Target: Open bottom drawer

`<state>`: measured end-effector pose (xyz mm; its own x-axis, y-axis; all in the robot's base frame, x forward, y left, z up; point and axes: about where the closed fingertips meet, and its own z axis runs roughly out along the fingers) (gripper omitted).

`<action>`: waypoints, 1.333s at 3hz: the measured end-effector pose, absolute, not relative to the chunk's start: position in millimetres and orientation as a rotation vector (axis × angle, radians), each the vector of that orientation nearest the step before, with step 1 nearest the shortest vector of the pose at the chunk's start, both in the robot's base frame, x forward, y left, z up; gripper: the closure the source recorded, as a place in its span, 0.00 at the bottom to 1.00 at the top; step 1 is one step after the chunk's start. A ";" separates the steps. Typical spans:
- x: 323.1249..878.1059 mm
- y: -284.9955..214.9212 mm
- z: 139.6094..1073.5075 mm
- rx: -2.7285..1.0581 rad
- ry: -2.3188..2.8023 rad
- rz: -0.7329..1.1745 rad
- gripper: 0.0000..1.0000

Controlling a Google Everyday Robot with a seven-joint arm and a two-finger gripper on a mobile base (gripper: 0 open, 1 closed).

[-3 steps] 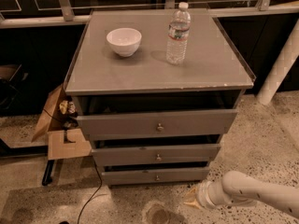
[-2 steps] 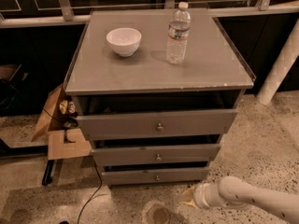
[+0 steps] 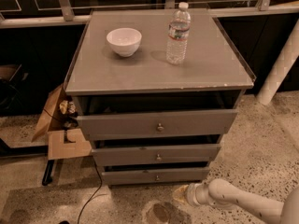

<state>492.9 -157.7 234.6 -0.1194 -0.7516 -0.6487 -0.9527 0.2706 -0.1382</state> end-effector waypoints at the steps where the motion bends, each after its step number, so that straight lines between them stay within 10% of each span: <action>1: 498.6 -160.7 230.7 -1.521 1.929 0.408 0.81; 4: 508.8 -161.6 224.0 -1.521 1.919 0.371 0.12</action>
Offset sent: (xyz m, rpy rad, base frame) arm 0.0053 -0.0027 -0.0037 0.0004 -0.0044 -0.0115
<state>508.8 -161.6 224.0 -0.1133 -0.7576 -0.6428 -0.9428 0.2862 -0.1712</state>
